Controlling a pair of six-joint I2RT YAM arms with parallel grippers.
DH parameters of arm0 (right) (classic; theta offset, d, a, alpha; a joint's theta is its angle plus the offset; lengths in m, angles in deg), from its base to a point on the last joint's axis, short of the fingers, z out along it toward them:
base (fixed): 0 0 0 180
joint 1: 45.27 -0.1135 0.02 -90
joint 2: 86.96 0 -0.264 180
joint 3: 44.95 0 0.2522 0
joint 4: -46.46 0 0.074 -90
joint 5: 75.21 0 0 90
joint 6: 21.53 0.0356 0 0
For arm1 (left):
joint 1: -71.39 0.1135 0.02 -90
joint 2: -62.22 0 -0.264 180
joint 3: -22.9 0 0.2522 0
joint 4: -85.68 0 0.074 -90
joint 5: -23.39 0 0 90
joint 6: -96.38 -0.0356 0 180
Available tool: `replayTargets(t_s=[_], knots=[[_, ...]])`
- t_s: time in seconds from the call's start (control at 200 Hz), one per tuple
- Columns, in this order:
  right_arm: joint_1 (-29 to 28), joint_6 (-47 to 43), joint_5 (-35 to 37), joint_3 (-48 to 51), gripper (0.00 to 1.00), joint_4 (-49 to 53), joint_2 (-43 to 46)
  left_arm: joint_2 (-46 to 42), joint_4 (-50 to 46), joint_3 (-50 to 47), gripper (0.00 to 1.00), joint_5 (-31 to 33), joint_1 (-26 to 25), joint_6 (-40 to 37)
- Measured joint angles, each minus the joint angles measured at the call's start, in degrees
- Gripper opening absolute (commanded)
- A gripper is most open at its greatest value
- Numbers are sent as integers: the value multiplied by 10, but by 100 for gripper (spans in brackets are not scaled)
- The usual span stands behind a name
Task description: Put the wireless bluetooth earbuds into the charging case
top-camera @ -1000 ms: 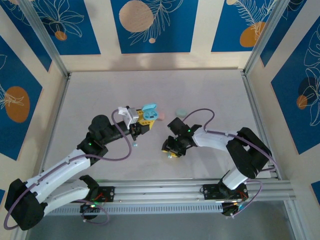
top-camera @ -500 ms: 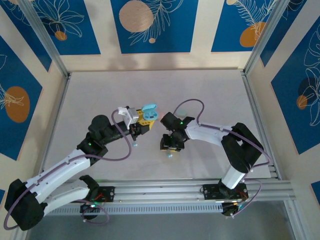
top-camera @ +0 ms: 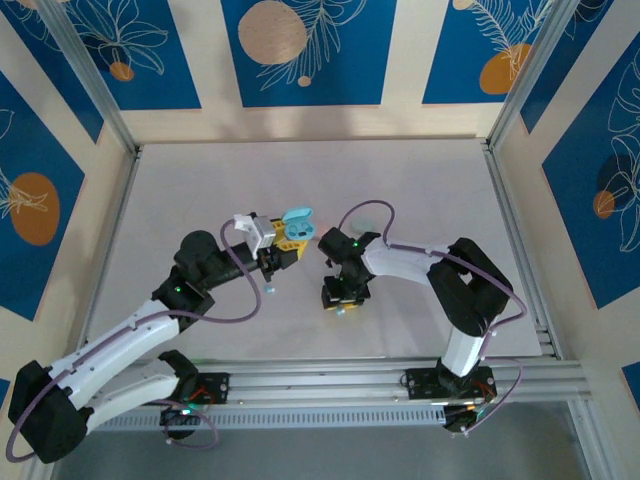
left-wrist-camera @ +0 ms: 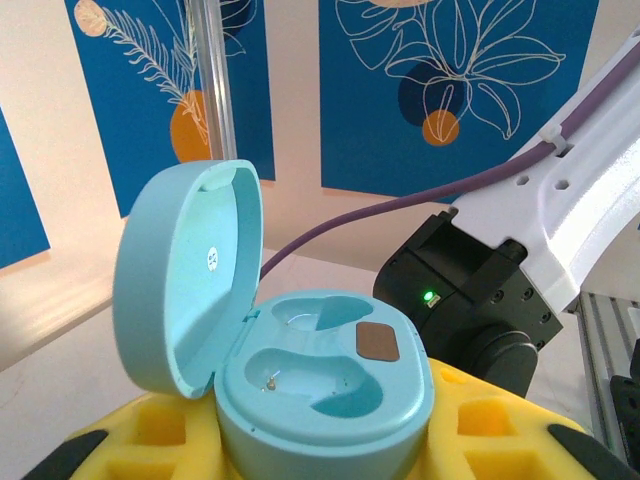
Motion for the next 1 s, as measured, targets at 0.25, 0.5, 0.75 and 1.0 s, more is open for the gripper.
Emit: replayTargets(t_s=[0.25, 0.5, 0.75, 1.0], knots=[[-3, -2, -10, 0, 44, 19, 0, 0, 0, 0, 21, 0, 0, 0], [-7, -2, 15, -18, 45, 42, 0, 0, 0, 0, 21, 0, 0, 0], [-21, -17, 44, -58, 40, 64, -7, -4, 0, 0, 21, 0, 0, 0], [-28, -44, 50, -70, 38, 81, -36, -4, 0, 0, 21, 0, 0, 0]])
